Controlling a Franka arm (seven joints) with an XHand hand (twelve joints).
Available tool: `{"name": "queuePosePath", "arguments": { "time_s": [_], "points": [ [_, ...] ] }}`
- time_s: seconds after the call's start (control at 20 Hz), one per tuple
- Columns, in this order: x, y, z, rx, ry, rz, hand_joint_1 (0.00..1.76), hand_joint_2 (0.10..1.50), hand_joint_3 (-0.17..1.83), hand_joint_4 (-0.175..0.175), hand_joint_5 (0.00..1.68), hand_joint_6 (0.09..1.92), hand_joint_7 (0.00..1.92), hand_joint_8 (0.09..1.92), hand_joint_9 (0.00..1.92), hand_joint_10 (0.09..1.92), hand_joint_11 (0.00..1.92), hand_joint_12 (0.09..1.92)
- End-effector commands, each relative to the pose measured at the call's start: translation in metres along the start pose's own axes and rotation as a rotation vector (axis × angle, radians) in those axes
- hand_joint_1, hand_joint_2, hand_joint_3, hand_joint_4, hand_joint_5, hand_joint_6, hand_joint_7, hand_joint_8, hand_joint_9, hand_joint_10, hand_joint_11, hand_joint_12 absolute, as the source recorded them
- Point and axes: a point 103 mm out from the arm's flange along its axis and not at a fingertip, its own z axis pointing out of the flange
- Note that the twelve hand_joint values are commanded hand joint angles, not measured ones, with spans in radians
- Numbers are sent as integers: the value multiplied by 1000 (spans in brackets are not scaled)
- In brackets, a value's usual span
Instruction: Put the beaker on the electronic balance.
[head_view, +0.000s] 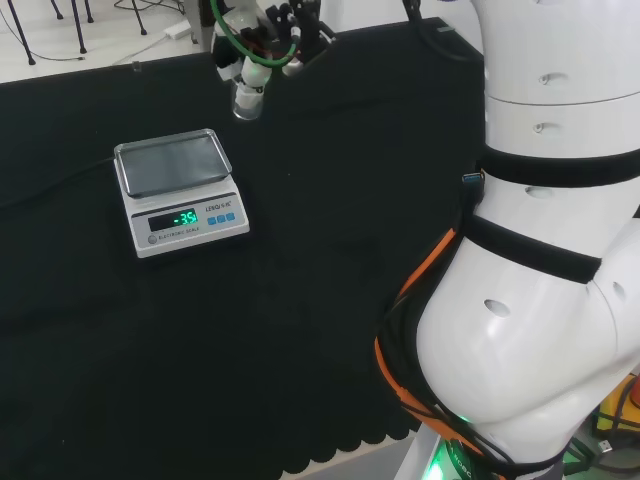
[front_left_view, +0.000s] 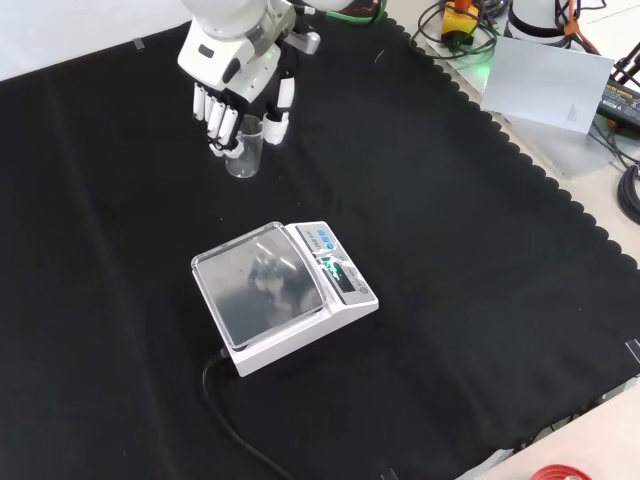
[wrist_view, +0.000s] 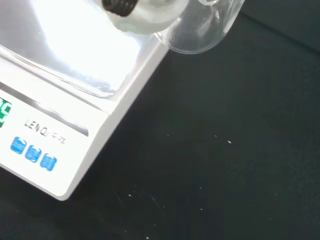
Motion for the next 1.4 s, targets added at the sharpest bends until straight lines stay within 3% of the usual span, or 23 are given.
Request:
{"name": "queuePosePath", "arguments": {
  "time_s": [0.05, 0.8, 1.0, 1.4],
  "points": [
    [34, 15, -5, -2, 0, -56, 1117, 1199, 7, -175, 816, 1256, 753, 833, 994, 828, 881, 1003],
    [76, 43, -18, 2, -35, -121, 1117, 1198, 6, -175, 819, 1252, 759, 832, 996, 827, 882, 1001],
    [85, 51, -16, 35, -102, -140, 1118, 1198, 6, -175, 820, 1251, 761, 832, 997, 827, 882, 1000],
    [91, 87, 4, 94, -157, -174, 1118, 1198, 5, -175, 822, 1249, 767, 832, 999, 826, 882, 1000]
  ]
}}
